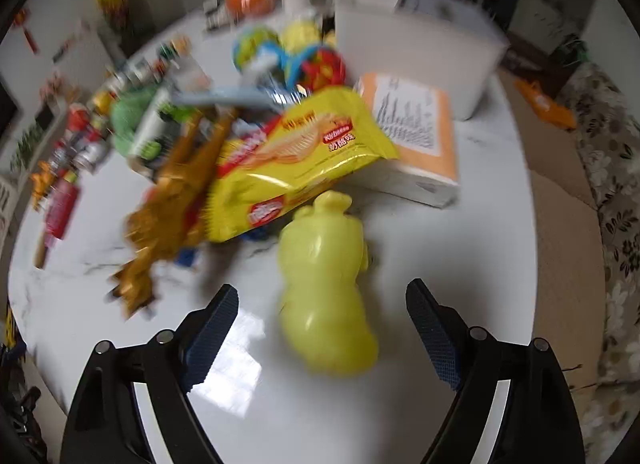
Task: Collect trash
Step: 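Grasp the yellow plastic toy with the right gripper while the left grasps the gold figure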
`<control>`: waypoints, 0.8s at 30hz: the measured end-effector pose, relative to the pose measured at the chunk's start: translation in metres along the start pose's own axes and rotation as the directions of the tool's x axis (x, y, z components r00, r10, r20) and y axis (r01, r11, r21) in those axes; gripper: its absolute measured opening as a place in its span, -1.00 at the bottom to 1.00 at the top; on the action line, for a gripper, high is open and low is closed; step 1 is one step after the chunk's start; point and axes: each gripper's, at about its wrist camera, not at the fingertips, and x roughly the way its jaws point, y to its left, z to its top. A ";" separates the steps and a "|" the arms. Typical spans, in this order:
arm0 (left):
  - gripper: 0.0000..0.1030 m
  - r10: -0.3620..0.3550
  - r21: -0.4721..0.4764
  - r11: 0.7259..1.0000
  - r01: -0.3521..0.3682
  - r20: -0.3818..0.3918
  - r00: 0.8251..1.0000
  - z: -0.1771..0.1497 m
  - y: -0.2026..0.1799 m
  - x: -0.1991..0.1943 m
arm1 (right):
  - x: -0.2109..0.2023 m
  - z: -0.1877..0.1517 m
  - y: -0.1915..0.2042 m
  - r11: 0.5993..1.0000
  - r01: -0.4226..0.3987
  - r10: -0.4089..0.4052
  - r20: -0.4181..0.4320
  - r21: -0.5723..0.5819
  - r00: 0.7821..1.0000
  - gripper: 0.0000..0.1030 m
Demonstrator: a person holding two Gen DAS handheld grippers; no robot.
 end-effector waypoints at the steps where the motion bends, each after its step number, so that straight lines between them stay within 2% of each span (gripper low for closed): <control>1: 0.73 -0.003 -0.002 1.000 0.003 -0.007 1.000 0.002 0.000 0.002 | 0.016 0.008 -0.001 1.000 -0.011 0.010 -0.076 -0.010 0.997 0.56; 2: 0.73 -0.014 -0.006 1.000 0.013 -0.016 1.000 0.007 -0.002 0.006 | 0.027 0.010 -0.003 1.000 -0.012 0.011 -0.118 -0.008 0.993 0.25; 3: 0.73 -0.029 -0.007 1.000 0.029 -0.017 0.999 0.013 -0.004 0.008 | 0.036 0.010 -0.003 1.000 -0.002 0.001 -0.138 -0.013 0.990 0.12; 4: 0.73 -0.044 -0.003 0.999 0.044 -0.015 0.999 0.019 -0.007 0.010 | 0.035 0.010 -0.001 1.000 0.001 -0.005 -0.117 -0.031 0.993 -0.06; 7: 0.73 -0.081 0.036 0.996 0.081 0.003 0.997 0.048 -0.029 0.019 | 0.023 -0.004 0.006 0.998 -0.042 0.039 -0.070 -0.043 0.997 -0.10; 10: 0.73 -0.129 0.070 0.989 0.127 0.028 0.991 0.092 -0.065 0.037 | 0.008 -0.042 0.007 0.996 -0.082 0.081 -0.006 -0.046 0.997 -0.10; 12: 0.73 -0.142 0.051 0.989 0.141 0.022 0.990 0.117 -0.084 0.051 | -0.011 -0.078 -0.003 0.988 -0.156 0.155 0.063 0.005 0.986 -0.10; 14: 0.73 -0.212 0.001 0.977 0.212 -0.014 0.977 0.152 -0.110 0.077 | -0.028 -0.110 -0.018 0.972 -0.223 0.214 0.122 0.070 0.969 -0.10; 16: 0.73 -0.239 -0.061 0.970 0.235 -0.055 0.970 0.177 -0.130 0.103 | -0.039 -0.139 -0.033 0.949 -0.289 0.270 0.151 0.125 0.951 -0.10; 17: 0.73 -0.240 -0.079 0.969 0.234 -0.072 0.968 0.187 -0.140 0.116 | -0.047 -0.156 -0.039 0.946 -0.293 0.268 0.169 0.142 0.948 -0.10; 19: 0.73 -0.186 -0.106 0.979 0.174 -0.112 0.976 0.204 -0.157 0.145 | -0.060 -0.185 -0.042 0.942 -0.301 0.273 0.185 0.145 0.944 -0.10; 23: 0.67 -0.073 -0.148 0.988 0.046 -0.187 0.980 0.218 -0.169 0.196 | -0.074 -0.203 -0.048 0.932 -0.335 0.302 0.220 0.136 0.928 -0.10; 24: 0.35 -0.060 -0.158 0.987 0.030 -0.192 0.979 0.216 -0.166 0.201 | -0.076 -0.204 -0.050 0.930 -0.342 0.306 0.231 0.135 0.924 -0.10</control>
